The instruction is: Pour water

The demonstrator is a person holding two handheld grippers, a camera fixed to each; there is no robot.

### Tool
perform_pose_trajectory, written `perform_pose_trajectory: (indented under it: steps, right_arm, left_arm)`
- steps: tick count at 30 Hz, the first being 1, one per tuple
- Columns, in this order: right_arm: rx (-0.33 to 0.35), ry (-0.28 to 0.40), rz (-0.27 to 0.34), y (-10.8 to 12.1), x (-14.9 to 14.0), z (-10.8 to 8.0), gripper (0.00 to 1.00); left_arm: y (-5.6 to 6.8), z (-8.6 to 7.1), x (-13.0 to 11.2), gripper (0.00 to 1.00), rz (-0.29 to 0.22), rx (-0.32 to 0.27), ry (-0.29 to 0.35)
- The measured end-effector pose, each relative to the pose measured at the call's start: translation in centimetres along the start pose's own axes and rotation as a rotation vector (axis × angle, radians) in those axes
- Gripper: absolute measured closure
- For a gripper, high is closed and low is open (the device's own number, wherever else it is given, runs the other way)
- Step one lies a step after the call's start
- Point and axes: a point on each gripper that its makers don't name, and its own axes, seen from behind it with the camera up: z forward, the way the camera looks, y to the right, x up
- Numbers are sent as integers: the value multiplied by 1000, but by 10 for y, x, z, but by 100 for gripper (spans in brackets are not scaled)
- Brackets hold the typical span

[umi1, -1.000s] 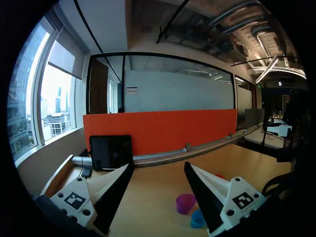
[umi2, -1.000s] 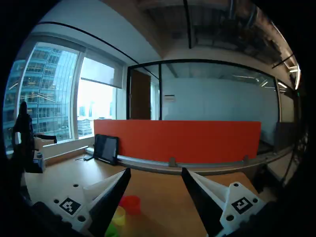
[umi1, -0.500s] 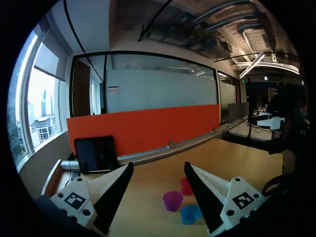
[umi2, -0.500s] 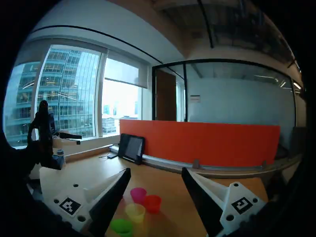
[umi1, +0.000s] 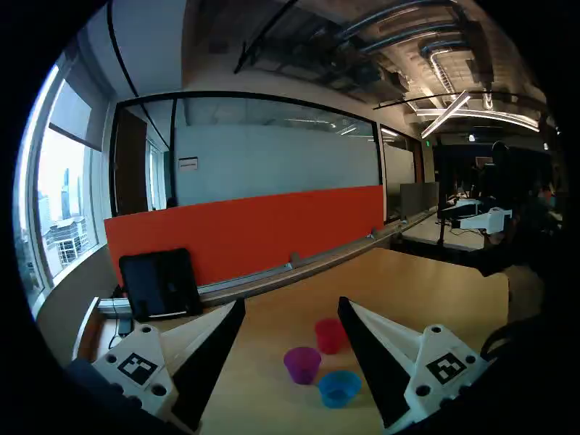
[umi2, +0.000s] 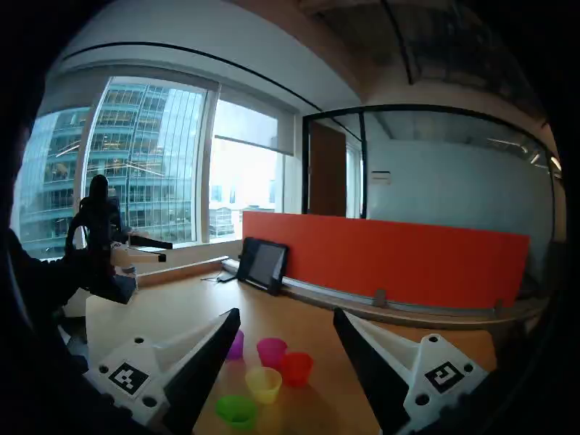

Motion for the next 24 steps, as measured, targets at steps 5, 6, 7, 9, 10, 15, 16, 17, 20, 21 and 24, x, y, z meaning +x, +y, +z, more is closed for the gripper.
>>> perform_pose_trajectory:
  steps: [5, 6, 7, 9, 10, 15, 16, 17, 20, 21, 24]
  right_arm:
    - [23, -21, -21, -3, -7, 1, 0]
    - [30, -26, -21, -4, -9, 1, 0]
    - [36, -31, -21, -5, -12, 1, 0]
    - [49, -45, -22, -6, -17, 0, 0]
    - [55, -54, -22, -7, -21, 0, 0]
    - [82, -89, -35, -11, -35, -2, 0]
    - [89, -94, -38, -12, -38, -3, 0]
    - [97, -101, -41, -14, -41, -3, 0]
    - [120, -120, -48, -20, -50, -4, 0]
    - [128, -124, -50, -22, -53, -4, 0]
    - [149, -140, -57, -27, -61, -4, 0]
  left_arm:
    - [10, 3, -7, 5, -1, -39, -15]
    - [10, 4, -9, 5, 0, -43, -18]
    - [11, 4, -10, 5, 1, -47, -21]
    - [12, 6, -14, 5, 3, -55, -29]
    - [13, 6, -17, 5, 5, -59, -34]
    - [18, 9, -31, 5, 11, -82, -60]
    - [19, 9, -34, 5, 13, -85, -66]
    - [20, 10, -37, 5, 16, -89, -73]
    - [24, 12, -46, 5, 22, -101, -91]
    - [25, 13, -48, 5, 24, -106, -94]
    - [29, 14, -56, 5, 28, -118, -106]
